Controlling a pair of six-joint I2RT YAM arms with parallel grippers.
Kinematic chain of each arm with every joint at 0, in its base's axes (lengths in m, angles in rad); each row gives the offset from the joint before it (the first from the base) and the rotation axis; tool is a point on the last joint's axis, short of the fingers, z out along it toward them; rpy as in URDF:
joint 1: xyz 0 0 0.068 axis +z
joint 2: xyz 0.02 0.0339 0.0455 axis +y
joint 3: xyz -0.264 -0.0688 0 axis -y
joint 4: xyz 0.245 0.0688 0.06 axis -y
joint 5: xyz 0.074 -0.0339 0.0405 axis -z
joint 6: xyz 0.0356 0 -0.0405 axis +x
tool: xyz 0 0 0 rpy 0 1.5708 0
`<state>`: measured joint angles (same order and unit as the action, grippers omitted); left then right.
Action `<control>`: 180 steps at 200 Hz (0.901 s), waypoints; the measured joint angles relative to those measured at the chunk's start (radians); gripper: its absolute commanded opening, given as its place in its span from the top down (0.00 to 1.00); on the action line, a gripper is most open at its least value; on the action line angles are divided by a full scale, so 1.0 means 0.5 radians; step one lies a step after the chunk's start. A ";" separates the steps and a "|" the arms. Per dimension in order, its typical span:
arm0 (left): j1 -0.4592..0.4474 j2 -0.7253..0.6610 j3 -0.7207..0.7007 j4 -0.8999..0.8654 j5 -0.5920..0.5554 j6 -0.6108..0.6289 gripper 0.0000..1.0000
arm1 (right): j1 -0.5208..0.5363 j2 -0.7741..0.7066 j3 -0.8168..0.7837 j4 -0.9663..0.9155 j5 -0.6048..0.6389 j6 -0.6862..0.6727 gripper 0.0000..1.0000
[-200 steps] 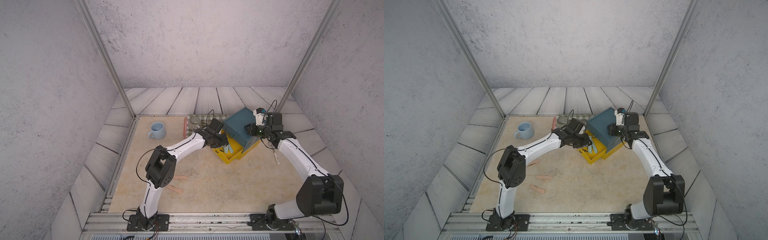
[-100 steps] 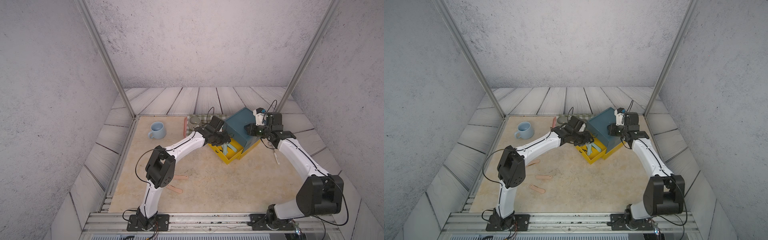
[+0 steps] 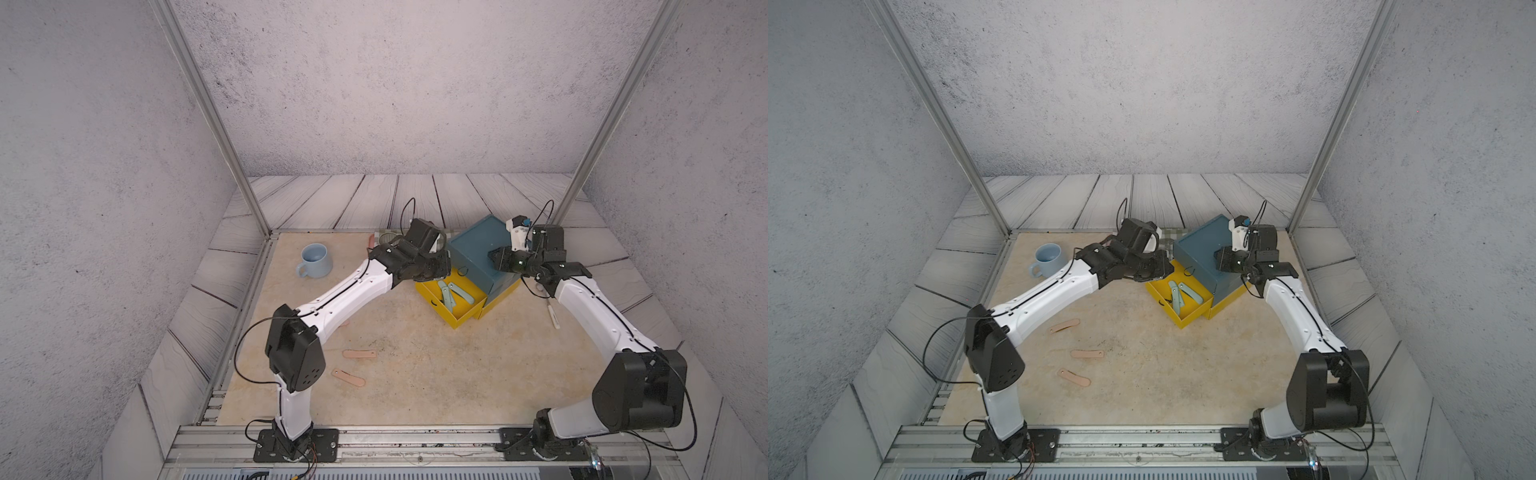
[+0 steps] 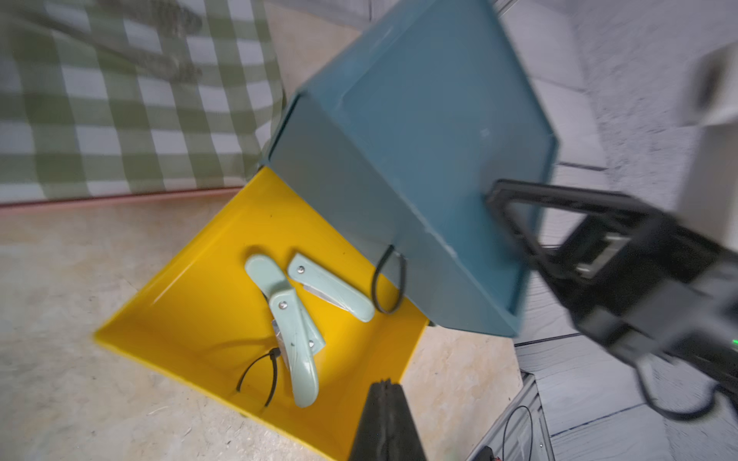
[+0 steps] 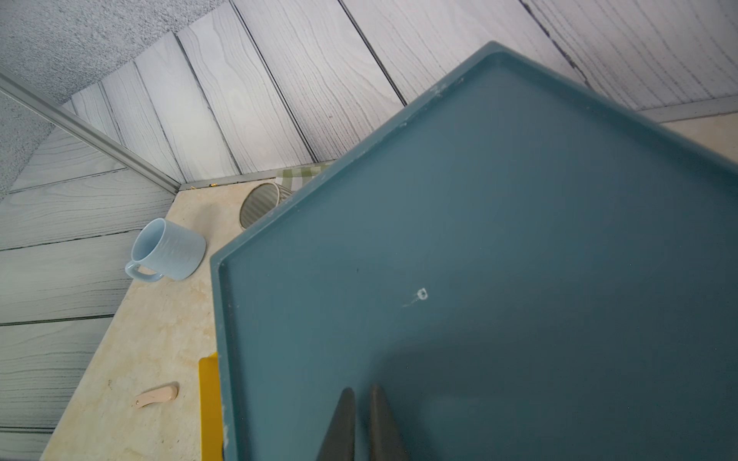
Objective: Place the fruit knives into the drawer by color
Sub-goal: Place the fruit knife in the drawer, then close the drawer in the storage box.
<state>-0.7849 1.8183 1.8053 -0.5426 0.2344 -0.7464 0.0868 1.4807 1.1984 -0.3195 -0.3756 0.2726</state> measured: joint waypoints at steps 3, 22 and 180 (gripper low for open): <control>0.001 -0.043 -0.011 0.003 -0.008 0.011 1.00 | 0.000 0.000 0.000 0.000 0.000 0.000 0.88; 0.014 -0.257 -0.128 0.036 -0.017 0.052 1.00 | 0.000 0.000 0.000 0.000 0.000 0.000 0.88; 0.150 -0.344 -1.080 0.438 0.304 0.000 1.00 | 0.000 -0.005 0.002 -0.008 0.021 0.000 0.88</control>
<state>-0.7097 1.6463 1.2652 -0.3237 0.3862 -0.7464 0.0868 1.4784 1.1992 -0.3233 -0.3649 0.2726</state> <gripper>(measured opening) 0.044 0.114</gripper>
